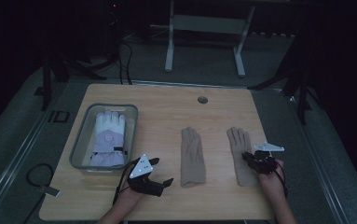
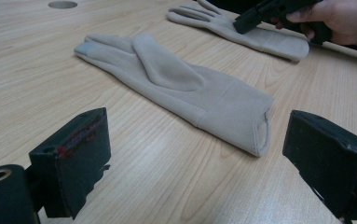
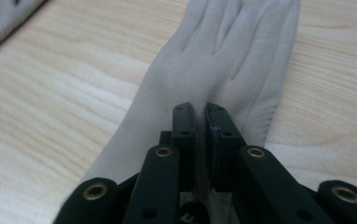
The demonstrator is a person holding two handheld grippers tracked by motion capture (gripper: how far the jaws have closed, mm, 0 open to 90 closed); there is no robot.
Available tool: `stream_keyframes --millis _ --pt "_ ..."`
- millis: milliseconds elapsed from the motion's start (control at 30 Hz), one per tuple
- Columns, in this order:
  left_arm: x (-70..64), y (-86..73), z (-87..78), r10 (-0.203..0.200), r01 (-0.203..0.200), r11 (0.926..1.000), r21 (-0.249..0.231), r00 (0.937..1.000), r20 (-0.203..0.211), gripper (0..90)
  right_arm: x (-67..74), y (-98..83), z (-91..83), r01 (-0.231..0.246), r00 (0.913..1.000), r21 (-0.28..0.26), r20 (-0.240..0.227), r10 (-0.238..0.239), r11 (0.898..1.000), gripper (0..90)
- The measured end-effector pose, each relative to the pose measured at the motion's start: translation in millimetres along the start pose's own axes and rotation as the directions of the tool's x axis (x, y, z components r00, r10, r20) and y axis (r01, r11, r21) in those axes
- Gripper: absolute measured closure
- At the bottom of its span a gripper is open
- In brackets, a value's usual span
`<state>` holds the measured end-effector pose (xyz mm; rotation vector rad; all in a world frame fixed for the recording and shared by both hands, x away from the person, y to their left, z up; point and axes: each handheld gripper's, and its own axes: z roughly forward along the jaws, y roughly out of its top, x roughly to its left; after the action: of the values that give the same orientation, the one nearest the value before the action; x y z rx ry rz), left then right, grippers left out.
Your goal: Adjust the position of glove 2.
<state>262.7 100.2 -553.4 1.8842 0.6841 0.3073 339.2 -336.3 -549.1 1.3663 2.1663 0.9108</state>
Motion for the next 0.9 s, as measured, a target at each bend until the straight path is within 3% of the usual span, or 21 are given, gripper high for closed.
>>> stream_keyframes --millis 200,300,467,633,900 --pt "0.5 0.0 0.2 -0.001 0.001 1.0000 0.001 1.0000 0.000 7.6 13.0 11.0 -10.2 -0.053 0.9956 -0.035 0.075 0.055 0.998 84.4" --pt "0.4 0.4 0.0 -0.002 0.002 1.0000 -0.002 1.0000 0.000 7.6 21.2 21.3 -18.1 -0.093 0.9921 -0.068 0.077 0.099 0.993 84.3" --pt "-1.1 0.0 -0.2 -0.003 0.003 1.0000 -0.002 1.0000 0.005 7.6 45.2 37.9 -27.1 -0.108 0.9890 -0.112 0.089 0.118 0.988 84.3" --pt "-2.0 0.7 -0.6 0.009 -0.009 1.0000 -0.002 1.0000 0.004 7.6 67.8 52.8 -31.4 -0.139 0.9857 -0.144 0.075 0.151 0.980 84.3" --pt "-1.1 1.2 -1.4 0.010 -0.010 0.9999 -0.007 0.9999 0.004 7.6 107.7 80.5 -28.7 -0.128 0.9911 -0.151 0.017 0.132 0.980 84.3"
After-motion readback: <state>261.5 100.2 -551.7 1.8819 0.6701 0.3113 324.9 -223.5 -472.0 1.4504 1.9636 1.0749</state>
